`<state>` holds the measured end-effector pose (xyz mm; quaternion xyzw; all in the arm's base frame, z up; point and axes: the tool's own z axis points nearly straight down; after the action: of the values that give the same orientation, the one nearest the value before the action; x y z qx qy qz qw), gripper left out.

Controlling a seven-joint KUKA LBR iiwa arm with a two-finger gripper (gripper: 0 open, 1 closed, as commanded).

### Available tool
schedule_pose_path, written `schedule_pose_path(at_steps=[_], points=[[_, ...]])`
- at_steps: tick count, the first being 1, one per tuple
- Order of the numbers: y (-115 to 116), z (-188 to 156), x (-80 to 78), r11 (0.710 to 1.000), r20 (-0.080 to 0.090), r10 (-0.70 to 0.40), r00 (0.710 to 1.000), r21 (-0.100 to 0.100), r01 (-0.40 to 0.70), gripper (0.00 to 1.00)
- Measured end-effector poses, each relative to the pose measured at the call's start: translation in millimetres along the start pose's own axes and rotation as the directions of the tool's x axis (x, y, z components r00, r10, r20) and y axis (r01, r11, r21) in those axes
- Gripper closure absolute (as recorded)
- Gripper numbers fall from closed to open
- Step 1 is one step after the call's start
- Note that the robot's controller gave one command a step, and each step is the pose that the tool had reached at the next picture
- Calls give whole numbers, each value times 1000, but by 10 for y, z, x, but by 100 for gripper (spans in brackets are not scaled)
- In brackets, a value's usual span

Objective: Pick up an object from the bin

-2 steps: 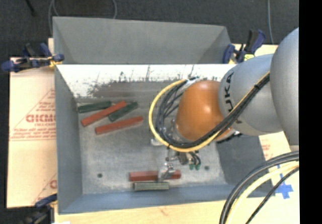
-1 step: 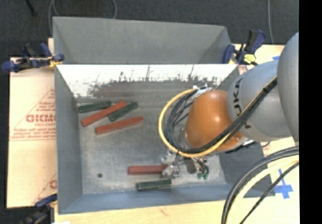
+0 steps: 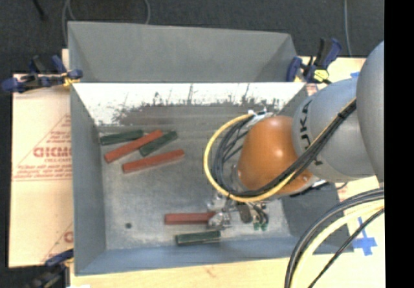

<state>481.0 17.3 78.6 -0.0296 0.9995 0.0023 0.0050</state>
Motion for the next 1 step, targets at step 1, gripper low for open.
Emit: schedule_pose_path(at_steps=[1], points=[[-40, -1611, -41, 1000, -1, 15, 1000, 6, -15, 100]])
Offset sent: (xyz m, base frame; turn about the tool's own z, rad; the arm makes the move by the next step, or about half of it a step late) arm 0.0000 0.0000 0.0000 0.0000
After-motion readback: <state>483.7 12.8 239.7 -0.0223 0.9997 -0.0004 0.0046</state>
